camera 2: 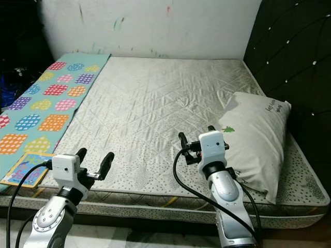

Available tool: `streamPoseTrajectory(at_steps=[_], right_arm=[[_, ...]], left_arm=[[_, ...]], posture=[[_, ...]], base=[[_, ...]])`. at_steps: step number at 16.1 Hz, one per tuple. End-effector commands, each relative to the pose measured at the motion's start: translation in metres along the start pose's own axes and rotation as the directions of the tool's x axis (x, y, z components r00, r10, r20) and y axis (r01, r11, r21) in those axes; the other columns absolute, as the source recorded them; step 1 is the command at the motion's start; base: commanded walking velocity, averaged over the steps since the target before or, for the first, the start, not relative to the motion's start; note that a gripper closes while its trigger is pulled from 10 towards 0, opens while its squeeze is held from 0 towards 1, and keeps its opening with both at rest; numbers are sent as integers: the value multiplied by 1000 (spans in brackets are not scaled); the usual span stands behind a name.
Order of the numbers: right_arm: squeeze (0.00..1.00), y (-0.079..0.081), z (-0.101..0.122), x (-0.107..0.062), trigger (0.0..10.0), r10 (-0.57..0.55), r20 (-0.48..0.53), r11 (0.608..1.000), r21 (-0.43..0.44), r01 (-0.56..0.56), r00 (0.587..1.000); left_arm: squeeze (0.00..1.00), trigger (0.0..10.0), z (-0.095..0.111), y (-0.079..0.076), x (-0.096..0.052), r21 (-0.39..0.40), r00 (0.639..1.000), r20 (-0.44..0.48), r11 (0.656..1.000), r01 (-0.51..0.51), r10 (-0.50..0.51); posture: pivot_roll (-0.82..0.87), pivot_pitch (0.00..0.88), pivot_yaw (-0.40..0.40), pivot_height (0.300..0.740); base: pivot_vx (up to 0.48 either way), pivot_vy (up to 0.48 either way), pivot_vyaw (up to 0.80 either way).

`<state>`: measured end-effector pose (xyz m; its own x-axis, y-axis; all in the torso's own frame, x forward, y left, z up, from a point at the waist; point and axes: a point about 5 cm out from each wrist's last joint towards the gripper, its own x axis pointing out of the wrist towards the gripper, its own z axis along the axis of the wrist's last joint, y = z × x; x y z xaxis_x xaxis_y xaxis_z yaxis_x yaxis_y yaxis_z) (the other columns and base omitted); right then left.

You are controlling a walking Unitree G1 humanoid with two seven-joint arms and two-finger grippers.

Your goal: Clean up the room

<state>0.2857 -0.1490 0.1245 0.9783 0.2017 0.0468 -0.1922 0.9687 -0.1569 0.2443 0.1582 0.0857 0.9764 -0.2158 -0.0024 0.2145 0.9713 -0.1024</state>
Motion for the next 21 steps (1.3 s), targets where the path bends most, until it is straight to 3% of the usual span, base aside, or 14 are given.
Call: streamPoseTrajectory(at_steps=[1,13,21], right_arm=[[0,1,-1,0,10000,0,-3,1000,-3,0,1000],[0,9,-9,1,10000,-3,-69,1000,-18,2,998],[0,4,-12,2,10000,-22,-81,1000,-9,21,996]], left_arm=[[0,10000,1,1,0,8,1000,-3,1000,-3,3],[0,10000,0,2,1,7,1000,-7,1000,-2,2],[0,10000,0,1,2,-3,1000,-6,1000,-6,5]], posture=[[-90,0,29,740],[-92,0,30,740],[-89,0,26,740]], base=[[0,0,0],[0,0,0],[0,0,-727]])
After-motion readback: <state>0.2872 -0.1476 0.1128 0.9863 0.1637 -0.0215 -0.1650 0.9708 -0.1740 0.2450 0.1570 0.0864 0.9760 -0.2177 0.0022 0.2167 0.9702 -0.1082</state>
